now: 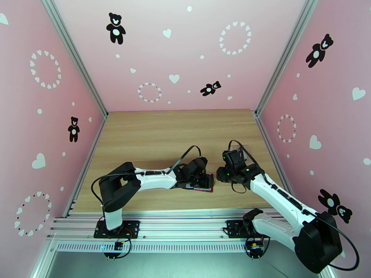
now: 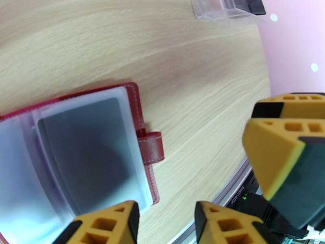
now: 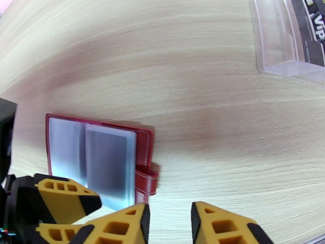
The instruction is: Put the credit cards into the card holder
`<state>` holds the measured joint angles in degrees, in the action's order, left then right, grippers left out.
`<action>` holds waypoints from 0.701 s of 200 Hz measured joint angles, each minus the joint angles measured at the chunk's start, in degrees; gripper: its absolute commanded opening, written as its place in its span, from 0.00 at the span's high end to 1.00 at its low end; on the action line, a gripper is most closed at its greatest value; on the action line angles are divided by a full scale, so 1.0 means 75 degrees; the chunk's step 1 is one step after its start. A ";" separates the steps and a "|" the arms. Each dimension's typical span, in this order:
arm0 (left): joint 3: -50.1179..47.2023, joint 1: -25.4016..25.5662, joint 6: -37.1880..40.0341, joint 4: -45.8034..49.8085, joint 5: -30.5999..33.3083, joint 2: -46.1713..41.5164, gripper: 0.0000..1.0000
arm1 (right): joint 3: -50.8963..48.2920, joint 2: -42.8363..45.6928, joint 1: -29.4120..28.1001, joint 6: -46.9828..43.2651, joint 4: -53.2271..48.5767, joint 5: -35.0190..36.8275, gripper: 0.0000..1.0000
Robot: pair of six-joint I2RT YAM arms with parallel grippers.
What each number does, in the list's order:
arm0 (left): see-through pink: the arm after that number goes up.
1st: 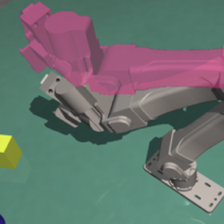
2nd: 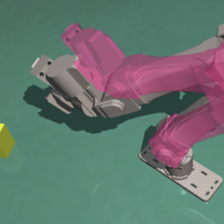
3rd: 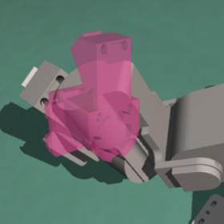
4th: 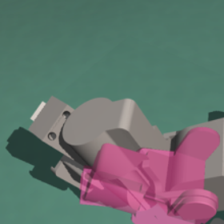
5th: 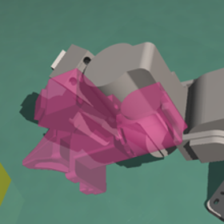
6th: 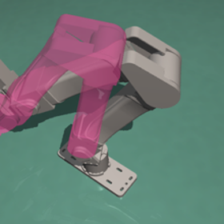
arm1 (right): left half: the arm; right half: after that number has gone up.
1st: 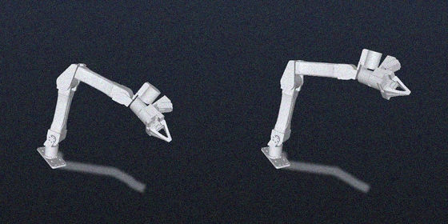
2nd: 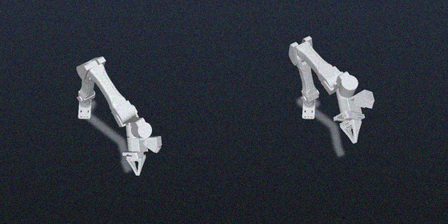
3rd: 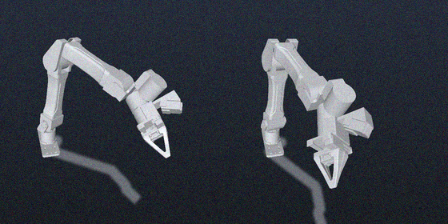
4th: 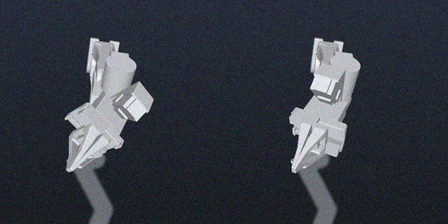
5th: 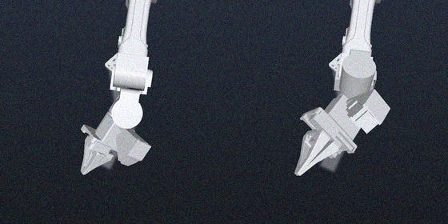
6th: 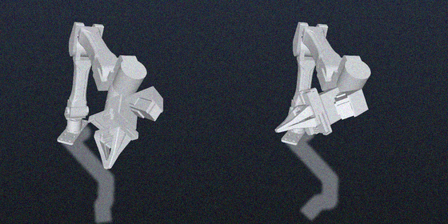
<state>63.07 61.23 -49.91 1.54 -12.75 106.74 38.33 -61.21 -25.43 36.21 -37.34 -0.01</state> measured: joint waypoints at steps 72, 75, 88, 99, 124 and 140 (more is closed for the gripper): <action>-0.1451 -0.0160 0.0195 0.0498 0.0935 -0.2407 0.55 | 0.1696 -0.0729 0.0953 -0.0804 -0.0851 0.0662 0.49; -0.1530 -0.0178 0.0195 0.0530 0.0982 -0.2503 0.54 | 0.1836 -0.0819 0.1029 -0.0866 -0.0874 0.0720 0.49; -0.1839 -0.0251 0.0192 0.0664 0.1169 -0.2862 0.53 | 0.2381 -0.1195 0.1419 -0.1090 -0.0950 0.0927 0.49; -0.2127 -0.0306 0.0189 0.0720 0.1285 -0.3124 0.52 | 0.2748 -0.1507 0.1795 -0.1256 -0.1049 0.1148 0.48; -0.2719 -0.0376 0.0163 0.0807 0.1457 -0.3576 0.51 | 0.3214 -0.2145 0.2544 -0.1530 -0.1233 0.1521 0.48; -0.2949 -0.0376 0.0157 0.0828 0.1545 -0.3704 0.51 | 0.3453 -0.2582 0.2906 -0.1673 -0.1390 0.1658 0.48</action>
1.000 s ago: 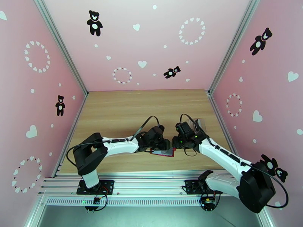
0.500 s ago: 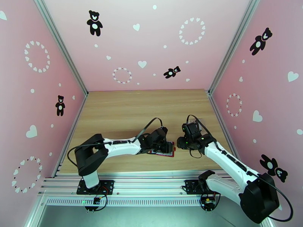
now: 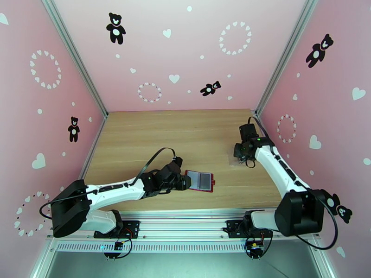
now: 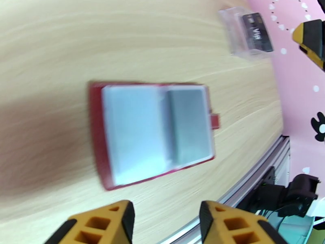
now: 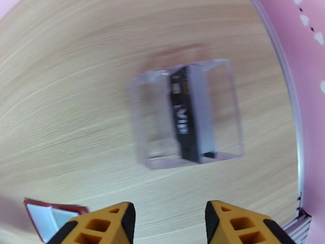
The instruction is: Put the credit cards into the card holder
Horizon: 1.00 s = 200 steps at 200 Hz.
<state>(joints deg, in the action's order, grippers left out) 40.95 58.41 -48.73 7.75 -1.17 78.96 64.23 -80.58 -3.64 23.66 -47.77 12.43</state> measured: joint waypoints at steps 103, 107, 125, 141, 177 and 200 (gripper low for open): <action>-0.0198 -0.0224 0.0006 -0.0128 0.0044 -0.0003 0.51 | 0.1195 -0.2390 0.0629 -0.0431 -0.0239 0.0335 0.49; -0.0198 -0.0230 0.0006 -0.0128 0.0044 0.0003 0.50 | 0.1218 -0.2451 0.0647 -0.0431 -0.0236 0.0323 0.49; -0.0198 -0.0230 0.0006 -0.0166 0.0041 0.0070 0.51 | 0.1311 -0.2713 0.0694 -0.0446 -0.0233 0.0254 0.49; -0.0198 -0.0230 0.0006 -0.0172 0.0041 0.0093 0.51 | 0.1361 -0.2844 0.0694 -0.0472 -0.0233 0.0219 0.49; -0.0198 -0.0230 0.0006 -0.0175 0.0038 0.0093 0.50 | 0.1448 -0.3066 0.0694 -0.0498 -0.0227 0.0160 0.50; -0.0198 -0.0230 0.0006 -0.0175 0.0020 0.0093 0.51 | 0.1521 -0.3174 0.0688 -0.0507 -0.0224 0.0137 0.50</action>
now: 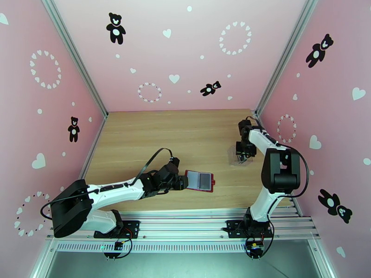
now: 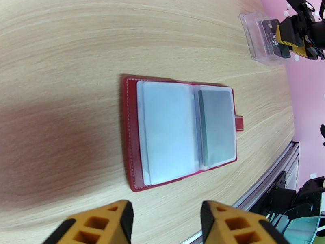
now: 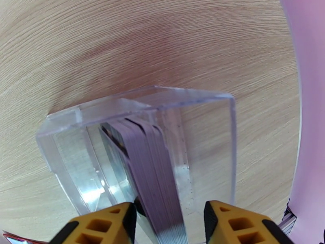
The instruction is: Put the credit cards into the card holder
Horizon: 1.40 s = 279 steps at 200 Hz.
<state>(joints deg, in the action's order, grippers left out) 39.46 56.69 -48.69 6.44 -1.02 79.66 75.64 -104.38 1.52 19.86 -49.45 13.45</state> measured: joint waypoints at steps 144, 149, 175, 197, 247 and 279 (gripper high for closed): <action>0.0000 0.0000 -0.0003 -0.0006 -0.0006 0.0259 0.51 | 0.0026 0.0428 0.0154 0.0096 0.0029 0.0291 0.68; 0.0000 0.0000 -0.0003 -0.0003 -0.0006 0.0259 0.51 | 0.0023 0.0440 0.0157 0.0090 0.0038 0.0291 0.70; 0.0000 0.0000 -0.0003 -0.0003 -0.0006 0.0259 0.51 | -0.0012 0.0449 0.0163 0.0099 0.0073 0.0262 0.80; 0.0000 0.0000 -0.0003 -0.0003 -0.0006 0.0259 0.50 | -0.0044 0.0455 0.0163 0.0099 0.0093 0.0204 0.88; 0.0000 0.0000 -0.0003 -0.0003 -0.0003 0.0259 0.50 | -0.0216 0.1198 0.0143 0.0096 0.0117 -0.0227 1.00; 0.0000 0.0000 -0.0003 -0.0003 -0.0003 0.0259 0.51 | -0.0265 0.1947 -0.0023 0.0105 0.0108 -0.0627 1.00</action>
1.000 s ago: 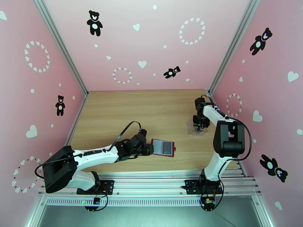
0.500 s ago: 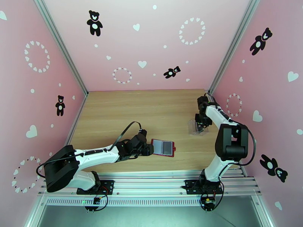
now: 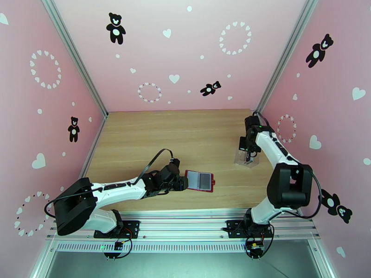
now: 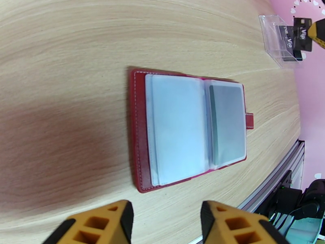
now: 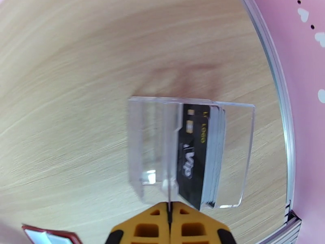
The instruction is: Put the credit cards into the card holder
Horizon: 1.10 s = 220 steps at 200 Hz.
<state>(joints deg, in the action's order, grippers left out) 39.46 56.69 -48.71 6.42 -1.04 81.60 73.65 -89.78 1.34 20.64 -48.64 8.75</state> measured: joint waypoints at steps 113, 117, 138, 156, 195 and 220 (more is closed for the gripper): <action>-0.0172 -0.0137 -0.0055 0.0125 0.0210 -0.0286 0.50 | -0.3054 0.2375 -0.2270 0.1201 0.1513 -0.3835 1.00; -0.0178 -0.0146 -0.0061 0.0122 0.0207 -0.0286 0.51 | -0.3200 0.2413 -0.2422 0.1317 0.1661 -0.3958 1.00; -0.0239 -0.0192 -0.0087 0.0122 0.0207 -0.0283 0.51 | -0.3841 0.2477 -0.3098 0.1853 0.2349 -0.4412 1.00; -0.0256 -0.0207 -0.0090 0.0122 0.0204 -0.0280 0.51 | -0.4287 0.2454 -0.3520 0.2253 0.2891 -0.4648 1.00; -0.0256 -0.0291 -0.0137 0.0082 0.0198 -0.0026 0.52 | -0.4911 0.2095 -0.3687 0.2798 0.3821 -0.4846 1.00; -0.0256 -0.0291 -0.0143 0.0055 0.0169 0.0178 0.53 | -0.5042 0.2034 -0.3687 0.2987 0.4057 -0.4846 1.00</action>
<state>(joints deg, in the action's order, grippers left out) 37.54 54.50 -49.78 6.83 0.23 82.94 35.83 -74.52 -26.30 43.05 -18.22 -27.59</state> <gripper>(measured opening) 0.478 0.057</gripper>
